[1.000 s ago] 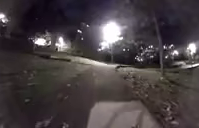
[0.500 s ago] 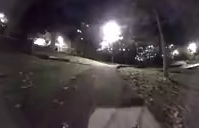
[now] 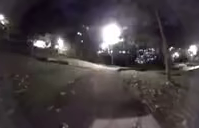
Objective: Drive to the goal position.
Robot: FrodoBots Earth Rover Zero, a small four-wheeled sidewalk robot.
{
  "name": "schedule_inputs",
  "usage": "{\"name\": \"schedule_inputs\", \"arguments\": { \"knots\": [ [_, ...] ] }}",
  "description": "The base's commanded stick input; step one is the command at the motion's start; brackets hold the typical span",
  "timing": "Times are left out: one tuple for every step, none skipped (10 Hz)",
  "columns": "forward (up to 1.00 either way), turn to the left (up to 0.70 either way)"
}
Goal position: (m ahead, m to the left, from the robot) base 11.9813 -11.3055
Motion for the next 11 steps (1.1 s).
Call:
{"name": "schedule_inputs", "arguments": {
  "knots": [
    [0.45, 0.00],
    [0.45, 0.00],
    [0.45, 0.00],
    [0.45, 0.00],
    [0.45, 0.00],
    [0.45, 0.00],
    [0.45, 0.00],
    [0.45, 0.00],
    [0.45, 0.00],
    [0.45, 0.00],
    [0.45, 0.00]
  ]
}}
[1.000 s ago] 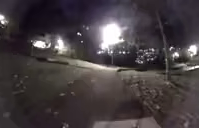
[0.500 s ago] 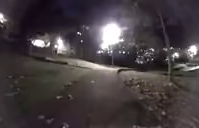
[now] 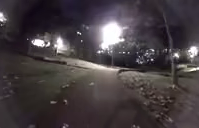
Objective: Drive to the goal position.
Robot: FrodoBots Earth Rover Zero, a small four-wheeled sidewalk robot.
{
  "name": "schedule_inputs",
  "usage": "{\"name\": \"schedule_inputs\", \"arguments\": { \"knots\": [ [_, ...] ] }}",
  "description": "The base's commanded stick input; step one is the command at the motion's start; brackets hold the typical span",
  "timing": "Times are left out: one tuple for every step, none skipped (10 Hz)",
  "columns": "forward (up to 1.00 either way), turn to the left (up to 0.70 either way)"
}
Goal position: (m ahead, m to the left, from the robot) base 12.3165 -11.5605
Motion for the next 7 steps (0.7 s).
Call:
{"name": "schedule_inputs", "arguments": {
  "knots": [
    [0.45, 0.00],
    [0.45, 0.00],
    [0.45, 0.00],
    [0.45, 0.00],
    [0.45, 0.00],
    [0.45, 0.00],
    [0.45, 0.00]
  ]
}}
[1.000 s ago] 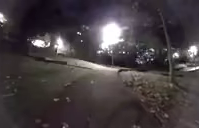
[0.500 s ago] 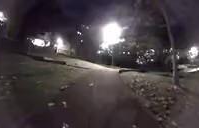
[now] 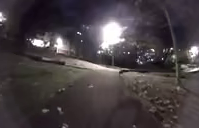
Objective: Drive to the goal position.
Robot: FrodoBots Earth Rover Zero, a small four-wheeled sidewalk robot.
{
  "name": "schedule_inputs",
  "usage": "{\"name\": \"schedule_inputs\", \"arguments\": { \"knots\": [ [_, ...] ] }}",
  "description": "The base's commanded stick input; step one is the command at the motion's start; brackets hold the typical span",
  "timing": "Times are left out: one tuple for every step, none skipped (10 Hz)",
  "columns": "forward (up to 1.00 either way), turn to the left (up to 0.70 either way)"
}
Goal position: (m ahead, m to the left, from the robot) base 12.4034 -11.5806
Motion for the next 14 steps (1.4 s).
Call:
{"name": "schedule_inputs", "arguments": {
  "knots": [
    [0.45, 0.00],
    [0.45, 0.00],
    [0.45, 0.00],
    [0.45, 0.00],
    [0.45, 0.00],
    [0.45, 0.00],
    [0.45, 0.00],
    [0.45, 0.00],
    [0.45, 0.00],
    [0.45, 0.00],
    [0.45, 0.00],
    [0.45, 0.00],
    [0.45, 0.00],
    [0.45, 0.00]
  ]
}}
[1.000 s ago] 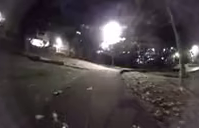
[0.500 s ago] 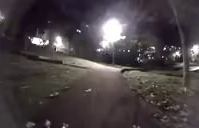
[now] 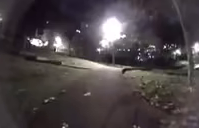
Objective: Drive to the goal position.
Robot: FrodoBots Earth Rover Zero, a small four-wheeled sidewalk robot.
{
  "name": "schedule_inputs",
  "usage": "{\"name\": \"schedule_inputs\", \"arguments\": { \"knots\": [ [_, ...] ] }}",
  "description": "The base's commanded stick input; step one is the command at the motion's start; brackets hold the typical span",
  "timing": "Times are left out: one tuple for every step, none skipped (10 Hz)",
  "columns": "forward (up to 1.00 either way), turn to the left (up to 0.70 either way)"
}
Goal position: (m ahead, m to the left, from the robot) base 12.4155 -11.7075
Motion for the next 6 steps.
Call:
{"name": "schedule_inputs", "arguments": {
  "knots": [
    [0.45, 0.00],
    [0.45, 0.00],
    [0.45, -0.22],
    [0.45, -0.27],
    [0.45, -0.09],
    [0.45, 0.00]
  ]
}}
